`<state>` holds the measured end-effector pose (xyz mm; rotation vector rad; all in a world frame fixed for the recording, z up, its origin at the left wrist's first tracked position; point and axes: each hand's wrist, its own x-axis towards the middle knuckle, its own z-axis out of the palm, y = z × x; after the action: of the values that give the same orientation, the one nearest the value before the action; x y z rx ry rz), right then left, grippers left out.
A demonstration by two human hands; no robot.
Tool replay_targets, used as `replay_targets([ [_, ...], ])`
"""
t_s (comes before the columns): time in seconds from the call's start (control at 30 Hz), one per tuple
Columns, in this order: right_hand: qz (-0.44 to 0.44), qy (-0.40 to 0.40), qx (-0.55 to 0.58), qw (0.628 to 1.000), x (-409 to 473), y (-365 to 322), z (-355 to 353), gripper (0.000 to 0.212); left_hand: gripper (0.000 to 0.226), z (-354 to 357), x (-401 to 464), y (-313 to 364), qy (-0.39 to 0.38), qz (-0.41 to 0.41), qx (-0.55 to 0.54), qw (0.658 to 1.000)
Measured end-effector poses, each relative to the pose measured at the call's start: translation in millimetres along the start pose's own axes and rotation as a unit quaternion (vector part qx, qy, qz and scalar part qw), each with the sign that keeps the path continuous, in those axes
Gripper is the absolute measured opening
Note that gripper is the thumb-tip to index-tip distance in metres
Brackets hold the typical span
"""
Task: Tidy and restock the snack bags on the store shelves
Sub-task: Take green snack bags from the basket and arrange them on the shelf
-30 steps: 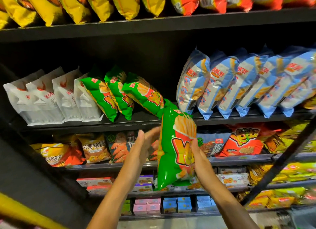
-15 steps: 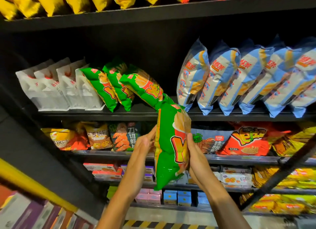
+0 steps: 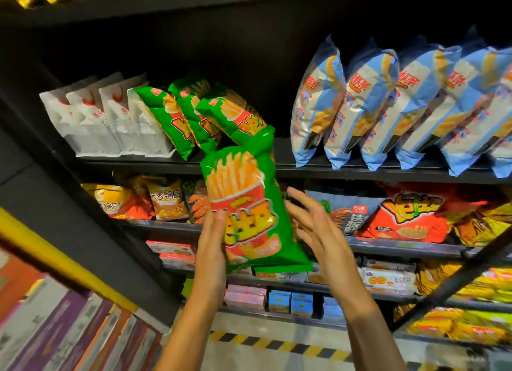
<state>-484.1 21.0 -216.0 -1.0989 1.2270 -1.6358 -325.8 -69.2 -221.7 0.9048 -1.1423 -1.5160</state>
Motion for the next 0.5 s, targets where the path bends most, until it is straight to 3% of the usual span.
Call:
replay_targets([
  [0.07,-0.016,-0.049,-0.004,0.999,-15.0,-1.6,4.1,0.047,0.027,-1.2,-2.6,-4.8,0.052,-0.052,-0.071,0.995],
  [0.13,-0.040,-0.089,-0.038,0.995,-27.4,2.4,12.7,0.040,0.028,-4.7,-4.9,-11.8,0.076,-0.069,-0.081,0.991],
  [0.27,-0.044,-0.071,-0.029,0.996,-39.4,8.5,19.7,0.037,0.032,-9.0,-12.0,-16.2,0.062,-0.080,-0.066,0.993],
  [0.37,-0.027,-0.058,-0.029,0.998,-42.3,3.0,13.3,0.040,0.032,-7.9,-16.7,-12.2,0.044,-0.052,-0.021,0.997],
  [0.5,0.027,-0.072,-0.011,0.997,-46.9,-2.9,13.0,0.062,0.042,-8.3,-23.5,-10.6,-0.024,0.053,0.125,0.991],
])
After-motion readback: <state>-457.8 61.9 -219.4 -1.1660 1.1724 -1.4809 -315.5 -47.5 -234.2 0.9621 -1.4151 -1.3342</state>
